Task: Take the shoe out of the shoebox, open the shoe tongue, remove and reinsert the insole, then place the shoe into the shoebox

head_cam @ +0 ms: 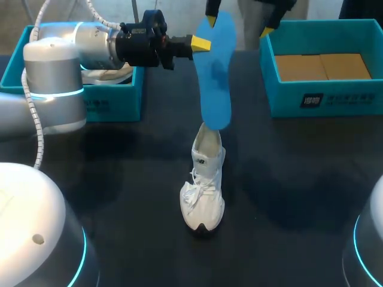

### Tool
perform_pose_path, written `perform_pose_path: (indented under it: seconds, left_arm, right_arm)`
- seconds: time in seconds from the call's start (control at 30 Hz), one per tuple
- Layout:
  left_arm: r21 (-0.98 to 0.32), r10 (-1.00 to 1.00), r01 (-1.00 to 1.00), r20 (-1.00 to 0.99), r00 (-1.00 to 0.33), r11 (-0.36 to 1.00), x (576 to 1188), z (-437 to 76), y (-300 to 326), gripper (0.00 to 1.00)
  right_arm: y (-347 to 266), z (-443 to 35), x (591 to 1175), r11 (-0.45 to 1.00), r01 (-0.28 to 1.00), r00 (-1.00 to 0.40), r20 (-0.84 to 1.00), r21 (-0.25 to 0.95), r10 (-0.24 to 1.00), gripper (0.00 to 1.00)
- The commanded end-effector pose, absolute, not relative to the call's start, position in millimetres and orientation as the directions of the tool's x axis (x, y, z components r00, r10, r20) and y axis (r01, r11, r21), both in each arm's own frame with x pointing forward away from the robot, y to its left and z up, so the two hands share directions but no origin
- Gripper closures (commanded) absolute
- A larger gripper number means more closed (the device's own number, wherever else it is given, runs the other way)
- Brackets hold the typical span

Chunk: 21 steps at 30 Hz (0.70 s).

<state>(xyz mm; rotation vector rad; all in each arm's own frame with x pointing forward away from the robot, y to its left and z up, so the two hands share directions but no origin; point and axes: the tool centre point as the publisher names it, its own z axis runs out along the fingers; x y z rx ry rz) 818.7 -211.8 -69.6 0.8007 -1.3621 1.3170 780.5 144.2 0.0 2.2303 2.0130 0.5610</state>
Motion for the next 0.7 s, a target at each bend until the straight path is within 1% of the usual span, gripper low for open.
perform_pose_path:
  seconds: [0.03, 0.07, 0.1, 0.37, 0.57, 0.7]
  left_arm:
    - [-0.278, 0.186, -0.944, 0.951, -0.245, 0.176, 818, -70, -212, 1.0]
    - [-0.278, 0.186, -0.944, 0.951, -0.245, 0.176, 818, -70, -212, 1.0]
    - [-0.278, 0.186, -0.944, 0.951, -0.245, 0.176, 818, -70, -212, 1.0]
    - [-0.278, 0.186, -0.944, 0.951, -0.245, 0.176, 818, -70, -212, 1.0]
    - [-0.278, 0.186, -0.944, 0.951, -0.245, 0.176, 818, -70, -212, 1.0]
    - [-0.278, 0.186, -0.944, 0.951, -0.245, 0.176, 818, -70, -212, 1.0]
  right_arm:
    - [143, -2, 781, -0.131, 0.944, 0.064, 0.219, 0.303, 0.974, 0.0]
    - [130, -4, 784, -0.144, 0.947, 0.068, 0.258, 0.289, 0.964, 0.0]
    - [101, -8, 798, -0.131, 0.956, 0.006, 0.427, 0.264, 0.904, 0.0]
    - [82, -8, 805, -0.152, 0.955, -0.003, 0.519, 0.256, 0.855, 0.0]
    - [71, -11, 809, -0.155, 0.953, -0.014, 0.55, 0.26, 0.835, 0.0]
    - [66, -13, 811, -0.147, 0.954, -0.041, 0.597, 0.262, 0.801, 0.0]
